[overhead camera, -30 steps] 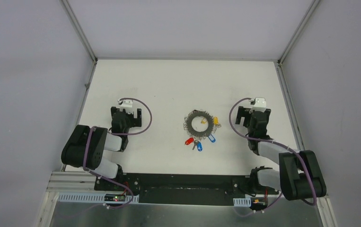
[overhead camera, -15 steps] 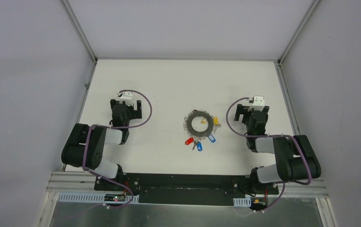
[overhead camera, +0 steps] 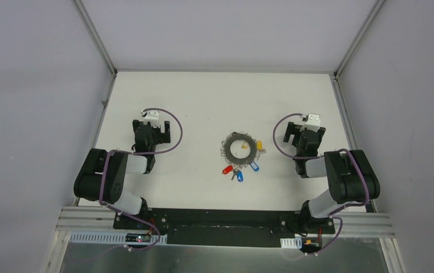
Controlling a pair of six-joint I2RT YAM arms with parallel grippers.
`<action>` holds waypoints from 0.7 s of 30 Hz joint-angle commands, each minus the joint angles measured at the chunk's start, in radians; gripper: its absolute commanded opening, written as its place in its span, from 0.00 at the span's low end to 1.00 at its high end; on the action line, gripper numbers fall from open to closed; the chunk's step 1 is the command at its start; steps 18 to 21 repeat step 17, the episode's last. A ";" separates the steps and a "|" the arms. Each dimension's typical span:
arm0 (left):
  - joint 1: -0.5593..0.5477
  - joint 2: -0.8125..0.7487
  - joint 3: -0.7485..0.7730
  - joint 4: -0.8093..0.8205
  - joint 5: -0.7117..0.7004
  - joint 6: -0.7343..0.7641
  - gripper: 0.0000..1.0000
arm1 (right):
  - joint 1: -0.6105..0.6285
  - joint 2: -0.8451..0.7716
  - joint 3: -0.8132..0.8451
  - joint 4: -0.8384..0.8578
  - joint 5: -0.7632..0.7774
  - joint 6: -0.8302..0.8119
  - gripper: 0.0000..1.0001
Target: Put the keys on the keyring
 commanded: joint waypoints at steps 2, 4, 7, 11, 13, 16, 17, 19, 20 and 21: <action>0.013 -0.001 0.013 0.024 -0.012 -0.012 0.99 | -0.004 -0.009 0.020 0.031 0.023 0.027 1.00; 0.013 -0.001 0.013 0.025 -0.013 -0.012 0.99 | -0.005 -0.009 0.020 0.031 0.023 0.025 1.00; 0.013 -0.002 0.013 0.025 -0.013 -0.013 0.99 | -0.004 -0.009 0.020 0.031 0.023 0.025 1.00; 0.013 -0.001 0.013 0.025 -0.012 -0.013 0.99 | -0.005 -0.006 0.022 0.031 0.023 0.026 1.00; 0.013 -0.001 0.013 0.025 -0.012 -0.013 0.99 | -0.005 -0.003 0.027 0.026 0.020 0.028 1.00; 0.013 -0.001 0.013 0.025 -0.013 -0.013 0.99 | -0.009 -0.006 0.026 0.022 0.015 0.028 1.00; 0.013 -0.001 0.013 0.025 -0.012 -0.012 0.99 | -0.010 -0.009 0.024 0.021 0.015 0.030 1.00; 0.013 -0.001 0.013 0.025 -0.012 -0.012 0.99 | -0.010 -0.009 0.024 0.021 0.015 0.030 1.00; 0.013 -0.001 0.013 0.025 -0.012 -0.012 0.99 | -0.010 -0.009 0.024 0.021 0.015 0.030 1.00; 0.013 -0.001 0.013 0.025 -0.012 -0.012 0.99 | -0.010 -0.009 0.024 0.021 0.015 0.030 1.00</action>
